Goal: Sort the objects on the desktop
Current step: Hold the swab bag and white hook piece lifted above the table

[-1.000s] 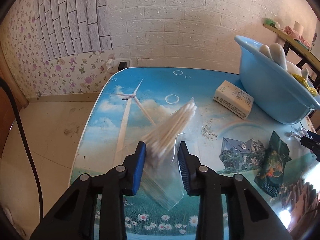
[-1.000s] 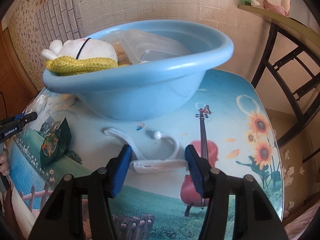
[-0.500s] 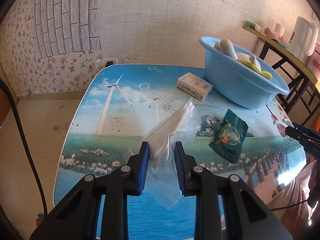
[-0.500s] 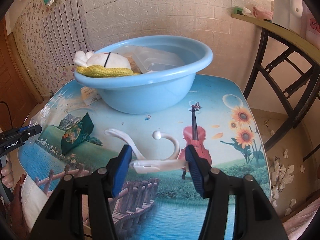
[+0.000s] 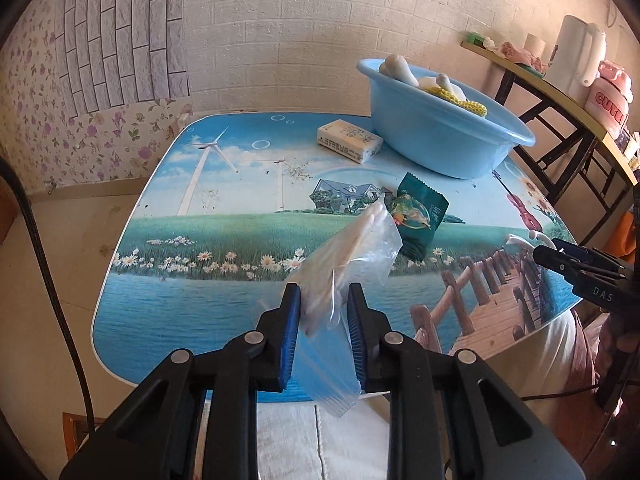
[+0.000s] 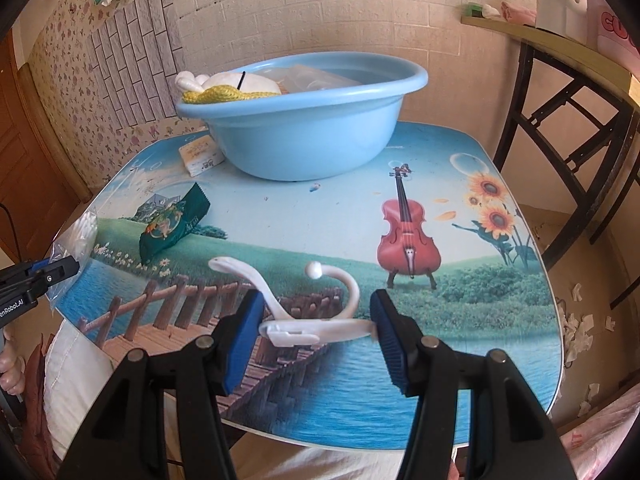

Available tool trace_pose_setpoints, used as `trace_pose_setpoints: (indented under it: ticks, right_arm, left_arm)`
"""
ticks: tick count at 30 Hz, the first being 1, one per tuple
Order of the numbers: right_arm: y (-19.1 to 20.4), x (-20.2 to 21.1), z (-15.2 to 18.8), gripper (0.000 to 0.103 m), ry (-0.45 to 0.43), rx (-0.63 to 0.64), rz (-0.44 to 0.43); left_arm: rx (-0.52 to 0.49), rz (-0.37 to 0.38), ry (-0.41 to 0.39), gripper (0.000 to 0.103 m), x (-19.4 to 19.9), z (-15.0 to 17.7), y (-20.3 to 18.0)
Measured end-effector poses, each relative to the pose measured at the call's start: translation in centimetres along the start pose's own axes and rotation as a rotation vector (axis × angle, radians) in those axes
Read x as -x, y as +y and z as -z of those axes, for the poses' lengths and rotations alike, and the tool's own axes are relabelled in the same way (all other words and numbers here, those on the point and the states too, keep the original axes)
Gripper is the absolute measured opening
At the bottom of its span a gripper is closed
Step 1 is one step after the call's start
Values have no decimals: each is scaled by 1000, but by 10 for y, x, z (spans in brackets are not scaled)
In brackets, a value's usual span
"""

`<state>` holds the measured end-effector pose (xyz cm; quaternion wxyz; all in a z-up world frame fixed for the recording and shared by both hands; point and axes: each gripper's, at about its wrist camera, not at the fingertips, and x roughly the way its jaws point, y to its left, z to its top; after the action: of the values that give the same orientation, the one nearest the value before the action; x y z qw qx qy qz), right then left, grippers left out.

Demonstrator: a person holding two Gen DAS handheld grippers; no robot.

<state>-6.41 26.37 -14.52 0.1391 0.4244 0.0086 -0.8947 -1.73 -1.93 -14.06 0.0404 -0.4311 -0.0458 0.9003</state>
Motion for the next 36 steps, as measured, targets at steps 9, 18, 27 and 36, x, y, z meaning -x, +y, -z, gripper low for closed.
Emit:
trace_pose_setpoints:
  ticks: [9, 18, 27, 36]
  right_arm:
    - [-4, -4, 5, 55, 5, -20, 23]
    - [7, -7, 10, 65, 9, 32, 33]
    - [12, -12, 12, 87, 8, 63, 53]
    - [11, -15, 11, 101, 19, 49, 66]
  left_arm:
    - [0, -53, 15, 24, -8, 5, -3]
    - [-45, -96, 10, 53, -21, 9, -13]
    - [-99, -53, 1, 103, -32, 12, -24]
    - [-101, -49, -5, 103, -31, 13, -24]
